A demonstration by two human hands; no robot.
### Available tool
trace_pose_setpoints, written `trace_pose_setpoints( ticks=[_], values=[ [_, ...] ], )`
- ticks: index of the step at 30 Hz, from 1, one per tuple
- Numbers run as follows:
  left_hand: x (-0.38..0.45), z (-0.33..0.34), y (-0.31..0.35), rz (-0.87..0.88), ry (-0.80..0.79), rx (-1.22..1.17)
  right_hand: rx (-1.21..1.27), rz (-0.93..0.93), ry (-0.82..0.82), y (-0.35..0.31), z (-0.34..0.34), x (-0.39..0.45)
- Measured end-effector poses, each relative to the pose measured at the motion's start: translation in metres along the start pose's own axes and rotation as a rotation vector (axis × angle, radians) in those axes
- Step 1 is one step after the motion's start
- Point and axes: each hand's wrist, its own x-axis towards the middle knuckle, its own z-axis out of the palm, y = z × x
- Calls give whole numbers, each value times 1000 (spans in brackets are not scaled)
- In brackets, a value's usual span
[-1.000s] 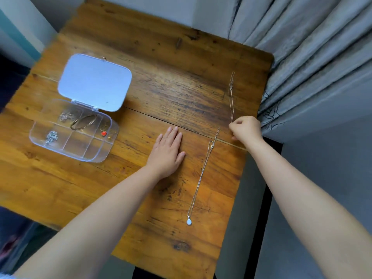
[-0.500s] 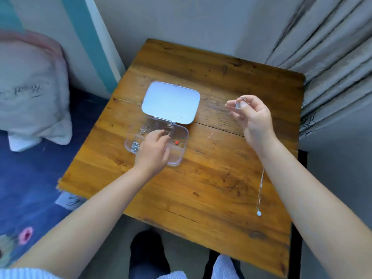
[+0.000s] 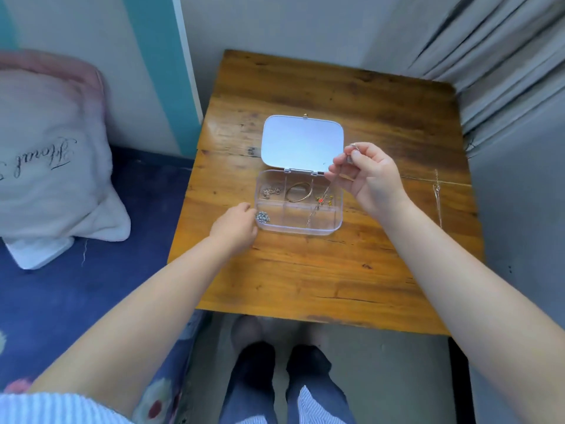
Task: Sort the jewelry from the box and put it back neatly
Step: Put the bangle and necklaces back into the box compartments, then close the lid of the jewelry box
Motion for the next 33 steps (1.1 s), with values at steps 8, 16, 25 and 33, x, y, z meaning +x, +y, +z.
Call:
trace_pose_setpoints(
  ticks=[8,16,25,33],
  values=[
    [0,19,-15,149,117,-41,2,114,-50,42,17,2],
    [8,20,-18,210,189,6,-347,116,53,75,12,16],
    [13,26,-22,219,259,-15,-1384,-162,-10,79,-1,43],
    [16,14,-15,312,322,57,-1250,161,335,51,-30,132]
  ],
)
